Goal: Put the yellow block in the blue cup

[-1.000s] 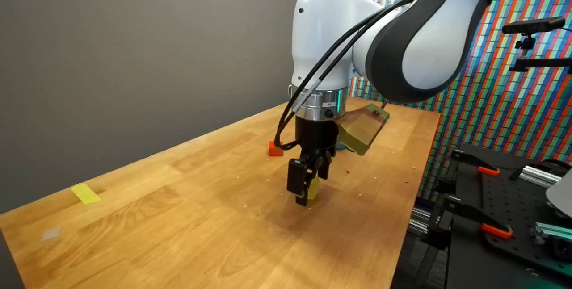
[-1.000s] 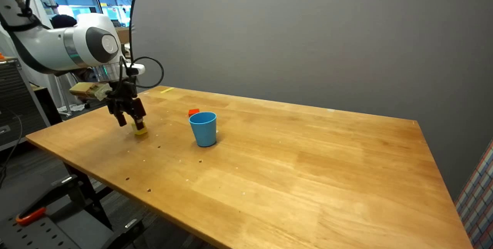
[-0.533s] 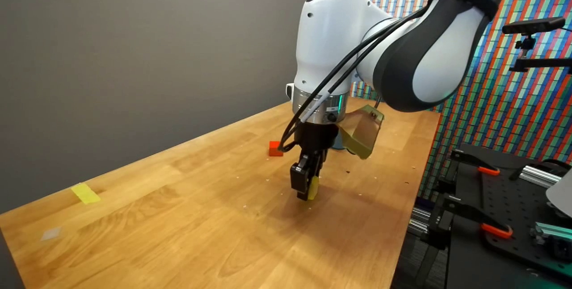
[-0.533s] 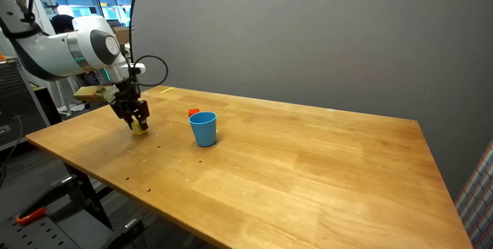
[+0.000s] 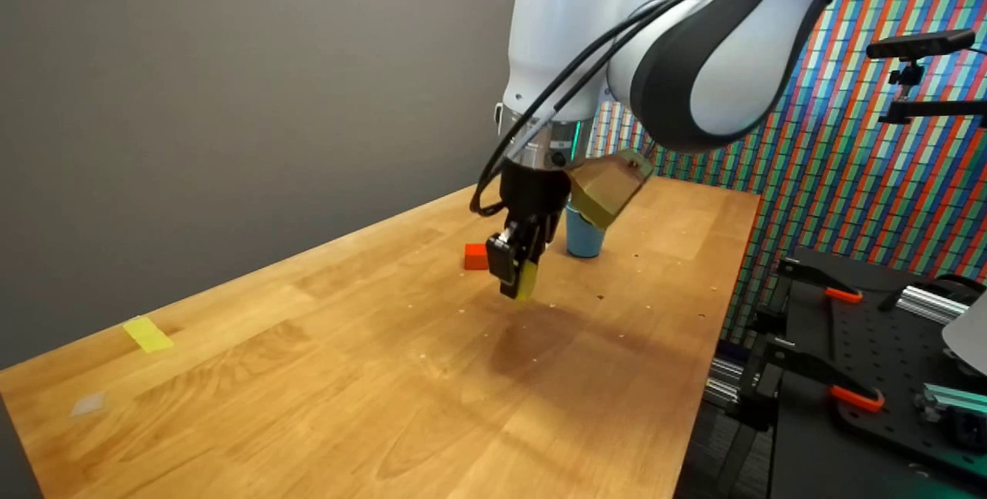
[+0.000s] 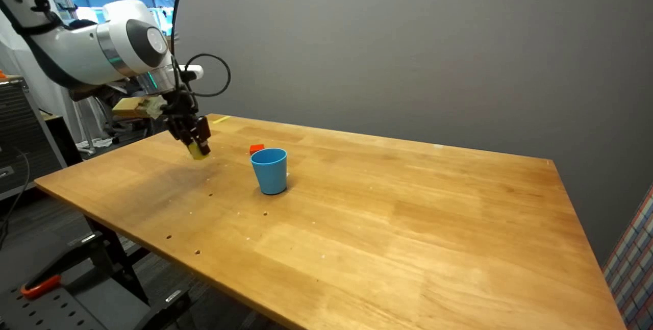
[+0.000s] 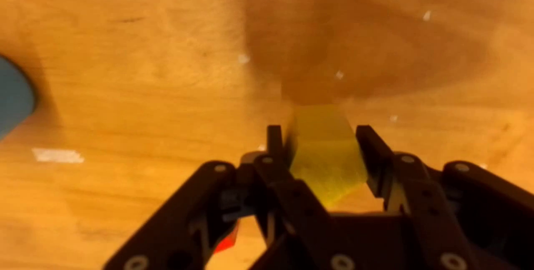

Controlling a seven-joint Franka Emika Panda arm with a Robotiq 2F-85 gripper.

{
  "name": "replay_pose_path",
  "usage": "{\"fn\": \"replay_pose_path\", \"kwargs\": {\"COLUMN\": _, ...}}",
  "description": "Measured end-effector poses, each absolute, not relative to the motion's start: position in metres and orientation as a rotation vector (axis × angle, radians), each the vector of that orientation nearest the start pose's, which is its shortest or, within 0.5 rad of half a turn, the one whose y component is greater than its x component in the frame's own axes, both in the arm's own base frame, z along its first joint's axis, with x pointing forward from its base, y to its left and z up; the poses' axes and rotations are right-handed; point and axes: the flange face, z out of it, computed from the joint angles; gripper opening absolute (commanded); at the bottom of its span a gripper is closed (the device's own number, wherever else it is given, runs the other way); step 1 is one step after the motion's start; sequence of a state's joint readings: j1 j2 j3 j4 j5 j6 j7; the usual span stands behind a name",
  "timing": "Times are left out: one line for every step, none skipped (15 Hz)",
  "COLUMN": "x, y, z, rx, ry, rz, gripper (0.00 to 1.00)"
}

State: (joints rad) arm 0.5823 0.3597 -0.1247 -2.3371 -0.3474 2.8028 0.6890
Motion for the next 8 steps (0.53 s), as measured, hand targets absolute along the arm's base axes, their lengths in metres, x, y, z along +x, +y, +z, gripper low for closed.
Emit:
{"fn": "replay_pose_path", "kwargs": {"x": 0.474, "y": 0.235, "z": 0.209, "rx": -3.219, "ry": -0.108, "rz": -0.350, "gripper": 0.22}}
{"fn": "replay_pose_path", "kwargs": {"x": 0.483, "y": 0.223, "z": 0.227, "rx": -3.224, "ry": -0.058, "rz": -0.424, "gripper": 0.22}}
{"fn": "replay_pose_path", "kwargs": {"x": 0.491, "y": 0.210, "z": 0.244, "rx": -3.232, "ry": -0.004, "rz": -0.495, "gripper": 0.22}}
{"fn": "replay_pose_path", "kwargs": {"x": 0.499, "y": 0.196, "z": 0.260, "rx": -3.245, "ry": 0.048, "rz": -0.563, "gripper": 0.22}}
{"fn": "replay_pose_path", "kwargs": {"x": 0.505, "y": 0.179, "z": 0.274, "rx": -3.261, "ry": 0.115, "rz": -0.624, "gripper": 0.22}}
{"fn": "replay_pose_path", "kwargs": {"x": 0.510, "y": 0.163, "z": 0.284, "rx": -3.277, "ry": 0.191, "rz": -0.668, "gripper": 0.22}}
{"fn": "replay_pose_path", "kwargs": {"x": 0.513, "y": 0.147, "z": 0.291, "rx": -3.293, "ry": 0.284, "rz": -0.691, "gripper": 0.22}}
{"fn": "replay_pose_path", "kwargs": {"x": 0.515, "y": 0.133, "z": 0.295, "rx": -3.308, "ry": 0.379, "rz": -0.692, "gripper": 0.22}}
